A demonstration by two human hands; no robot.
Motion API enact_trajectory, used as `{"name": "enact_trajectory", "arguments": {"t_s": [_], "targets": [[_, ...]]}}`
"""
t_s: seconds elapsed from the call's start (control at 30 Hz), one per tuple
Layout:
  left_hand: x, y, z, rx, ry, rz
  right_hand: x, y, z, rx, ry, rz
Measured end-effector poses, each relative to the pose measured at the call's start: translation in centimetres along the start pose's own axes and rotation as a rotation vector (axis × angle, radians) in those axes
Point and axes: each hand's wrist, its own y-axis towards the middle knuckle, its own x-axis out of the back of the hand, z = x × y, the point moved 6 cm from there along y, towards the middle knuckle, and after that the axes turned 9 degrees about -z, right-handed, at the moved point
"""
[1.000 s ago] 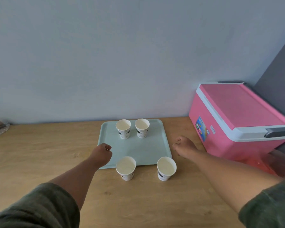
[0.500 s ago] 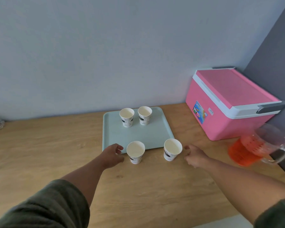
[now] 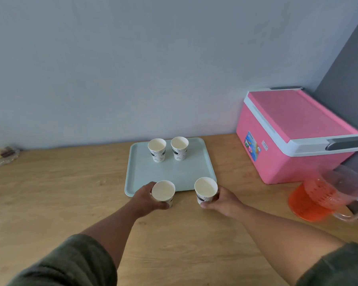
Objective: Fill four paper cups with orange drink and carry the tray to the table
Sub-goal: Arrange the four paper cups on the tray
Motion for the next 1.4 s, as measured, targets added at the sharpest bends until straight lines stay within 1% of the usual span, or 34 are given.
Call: {"name": "enact_trajectory", "arguments": {"t_s": [0.13, 0.23, 0.43, 0.67, 1.0, 1.4], "targets": [[-0.4, -0.3, -0.5, 0.008, -0.025, -0.017, -0.4, 0.6, 1.7, 0.033, 0.039, 0.09], [0.5, -0.2, -0.7, 0.013, -0.037, -0.06, -0.7, 1.5, 3.4, 0.072, 0.053, 0.13], [2.8, 1.2, -1.6, 0.047, -0.059, -0.169, -1.3, 3.8, 6.4, 0.144, 0.025, 0.103], [3.9, 2.5, -1.9, 0.057, -0.036, -0.301, -2.3, 5.6, 8.0, 0.148, -0.027, 0.067], [2.8, 5.1, -1.2, 0.044, -0.026, -0.292, -4.9, 8.5, 7.8, 0.069, -0.046, 0.043], [2.1, 7.4, -0.6, 0.048, -0.054, -0.291, -5.9, 10.7, 7.2, 0.057, -0.044, 0.02]]}}
